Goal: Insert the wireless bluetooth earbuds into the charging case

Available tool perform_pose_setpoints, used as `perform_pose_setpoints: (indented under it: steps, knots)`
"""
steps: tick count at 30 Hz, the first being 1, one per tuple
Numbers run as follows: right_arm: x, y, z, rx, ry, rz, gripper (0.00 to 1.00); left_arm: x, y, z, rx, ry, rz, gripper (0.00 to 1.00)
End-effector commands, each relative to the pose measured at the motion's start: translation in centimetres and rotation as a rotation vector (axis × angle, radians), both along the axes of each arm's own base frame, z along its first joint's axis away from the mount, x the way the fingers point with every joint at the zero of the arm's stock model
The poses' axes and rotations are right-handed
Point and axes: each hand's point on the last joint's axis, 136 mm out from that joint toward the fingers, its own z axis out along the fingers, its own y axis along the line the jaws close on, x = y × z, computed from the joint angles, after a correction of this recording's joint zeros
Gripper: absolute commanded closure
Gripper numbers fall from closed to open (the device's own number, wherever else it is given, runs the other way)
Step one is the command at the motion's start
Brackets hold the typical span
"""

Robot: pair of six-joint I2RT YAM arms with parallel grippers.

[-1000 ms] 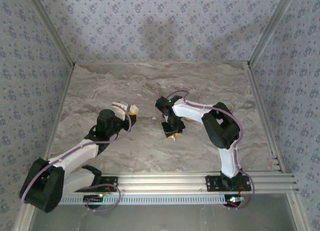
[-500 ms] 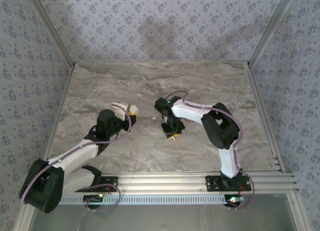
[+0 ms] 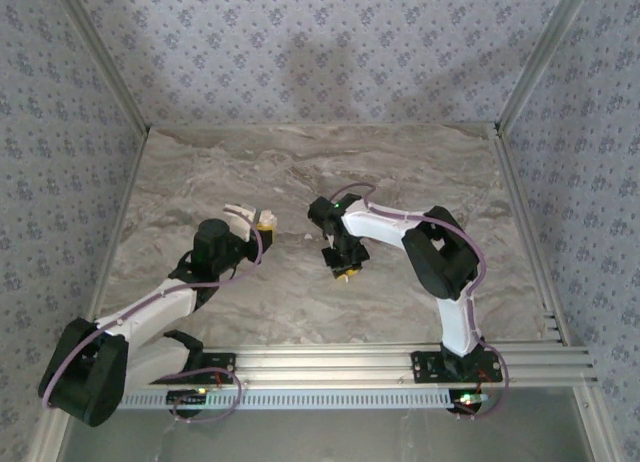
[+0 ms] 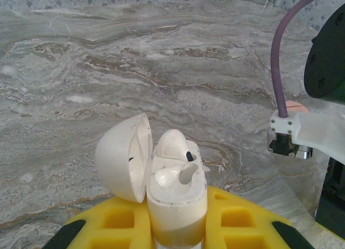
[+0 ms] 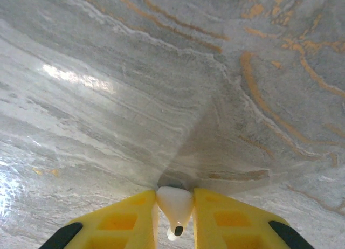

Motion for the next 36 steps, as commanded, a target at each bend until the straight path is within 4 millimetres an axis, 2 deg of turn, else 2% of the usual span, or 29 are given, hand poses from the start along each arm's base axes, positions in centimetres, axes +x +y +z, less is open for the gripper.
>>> perform_pose_setpoints:
  steps: [1,25,32,34,35,36]
  knots:
    - [0.6,0.2,1.4,0.042,-0.067,-0.028,0.78,0.4,-0.7,1.7,-0.018,-0.053,-0.022,0.92]
    - [3.1,2.3,4.8,0.269,-0.240,-0.074,0.79,-0.2,-0.3,1.8,-0.012,-0.058,-0.020,0.92]
    - [3.5,2.4,5.4,0.303,-0.276,-0.082,0.80,-0.8,-0.2,2.9,-0.024,-0.073,-0.025,0.92]
    - [4.0,2.9,6.1,0.341,-0.303,-0.090,0.80,-1.2,0.0,3.3,-0.029,-0.083,-0.028,0.92]
    - [3.4,2.4,5.3,0.329,-0.291,-0.093,0.80,-1.4,0.2,3.3,-0.033,-0.084,-0.024,0.92]
    - [3.5,2.4,5.4,0.341,-0.300,-0.096,0.80,-1.7,0.4,3.5,-0.040,-0.093,-0.018,0.92]
